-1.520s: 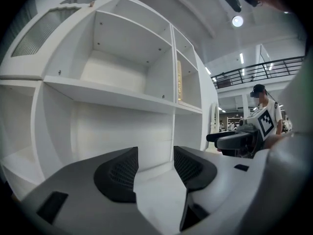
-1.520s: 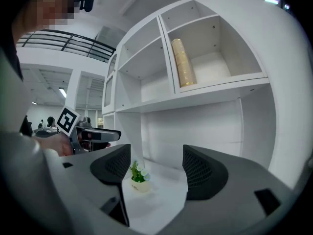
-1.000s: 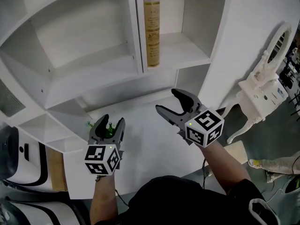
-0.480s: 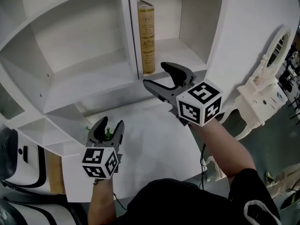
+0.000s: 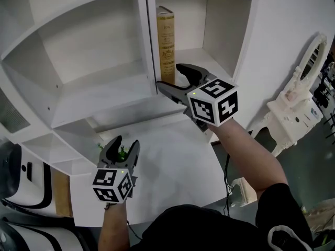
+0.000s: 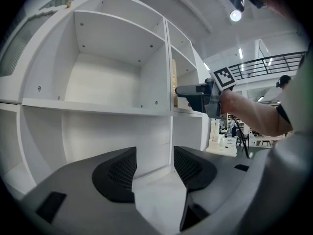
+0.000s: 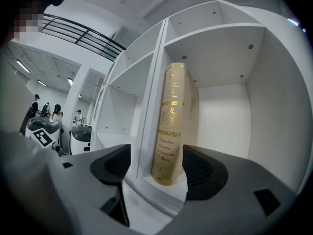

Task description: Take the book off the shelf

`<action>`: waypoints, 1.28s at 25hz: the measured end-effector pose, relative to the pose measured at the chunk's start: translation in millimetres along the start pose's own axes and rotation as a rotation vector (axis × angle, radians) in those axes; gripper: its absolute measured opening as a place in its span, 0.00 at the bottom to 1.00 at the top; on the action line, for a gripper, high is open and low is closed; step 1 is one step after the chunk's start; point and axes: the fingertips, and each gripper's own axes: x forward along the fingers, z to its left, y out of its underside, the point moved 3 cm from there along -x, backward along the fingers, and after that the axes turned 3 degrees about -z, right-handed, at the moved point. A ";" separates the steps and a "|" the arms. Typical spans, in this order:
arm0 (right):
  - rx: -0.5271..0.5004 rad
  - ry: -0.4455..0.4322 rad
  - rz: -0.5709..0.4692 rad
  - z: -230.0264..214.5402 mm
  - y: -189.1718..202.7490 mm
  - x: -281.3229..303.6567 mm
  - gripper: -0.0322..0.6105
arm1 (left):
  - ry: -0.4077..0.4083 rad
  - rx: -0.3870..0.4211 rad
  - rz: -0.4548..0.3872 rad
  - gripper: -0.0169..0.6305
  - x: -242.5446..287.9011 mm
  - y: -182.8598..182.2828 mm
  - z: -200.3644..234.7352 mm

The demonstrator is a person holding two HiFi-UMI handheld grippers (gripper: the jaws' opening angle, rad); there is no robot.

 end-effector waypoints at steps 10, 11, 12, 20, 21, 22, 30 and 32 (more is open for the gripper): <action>0.072 -0.008 0.045 -6.2 8.3 19.2 0.58 | 0.008 -0.004 0.018 0.39 -8.3 4.0 -2.0; 0.067 0.001 0.044 -6.1 8.2 18.8 0.58 | 0.009 -0.006 0.019 0.39 -9.3 4.2 -2.4; 0.063 0.007 0.042 -6.4 8.3 17.4 0.54 | 0.011 -0.008 0.020 0.39 -10.3 4.4 -2.8; 0.061 0.051 0.017 -14.6 6.8 -6.7 0.28 | 0.035 -0.014 0.036 0.39 -9.2 6.2 -9.1; 0.058 0.052 0.016 -14.4 6.3 -8.8 0.26 | 0.040 -0.014 0.037 0.39 -8.6 6.1 -10.3; 0.051 0.056 0.019 -14.0 5.8 -9.9 0.24 | 0.045 -0.013 0.038 0.39 -8.0 6.0 -11.9; 0.014 0.062 0.077 -12.6 7.0 2.7 0.41 | 0.070 -0.016 0.034 0.39 -7.0 6.4 -20.8; 0.006 0.076 0.071 -15.3 8.1 2.9 0.34 | 0.067 -0.022 0.036 0.39 -8.4 8.7 -19.9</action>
